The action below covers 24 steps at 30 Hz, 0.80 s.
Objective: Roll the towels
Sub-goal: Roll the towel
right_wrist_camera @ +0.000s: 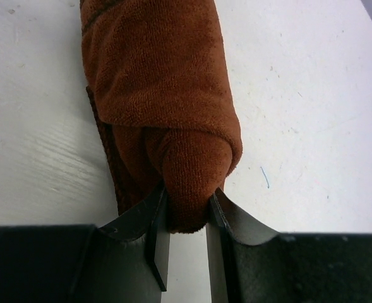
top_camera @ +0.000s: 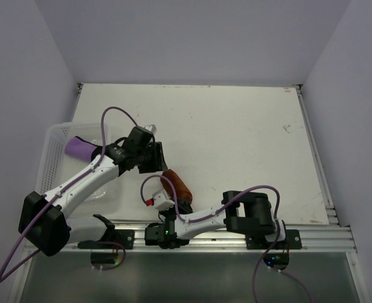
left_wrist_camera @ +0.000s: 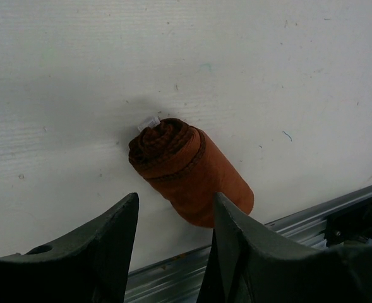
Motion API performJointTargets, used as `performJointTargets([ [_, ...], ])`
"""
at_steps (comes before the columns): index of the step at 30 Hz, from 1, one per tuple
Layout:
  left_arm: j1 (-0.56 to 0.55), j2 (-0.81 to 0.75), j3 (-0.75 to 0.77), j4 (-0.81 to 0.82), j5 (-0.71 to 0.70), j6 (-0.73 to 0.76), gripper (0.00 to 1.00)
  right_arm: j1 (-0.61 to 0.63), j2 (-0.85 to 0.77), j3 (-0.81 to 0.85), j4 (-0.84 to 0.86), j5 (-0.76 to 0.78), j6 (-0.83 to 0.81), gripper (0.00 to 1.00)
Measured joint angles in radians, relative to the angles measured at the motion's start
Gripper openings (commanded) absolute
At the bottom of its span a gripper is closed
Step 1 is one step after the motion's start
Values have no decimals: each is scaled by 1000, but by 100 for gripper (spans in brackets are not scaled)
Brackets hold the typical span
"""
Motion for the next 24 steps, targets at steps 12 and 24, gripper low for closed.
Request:
performJointTargets([
  [12, -9, 8, -43, 18, 91, -32, 64, 11, 91, 106, -31, 28, -124, 14],
  [24, -115, 89, -44, 61, 79, -102, 70, 24, 131, 141, -24, 30, -192, 14],
])
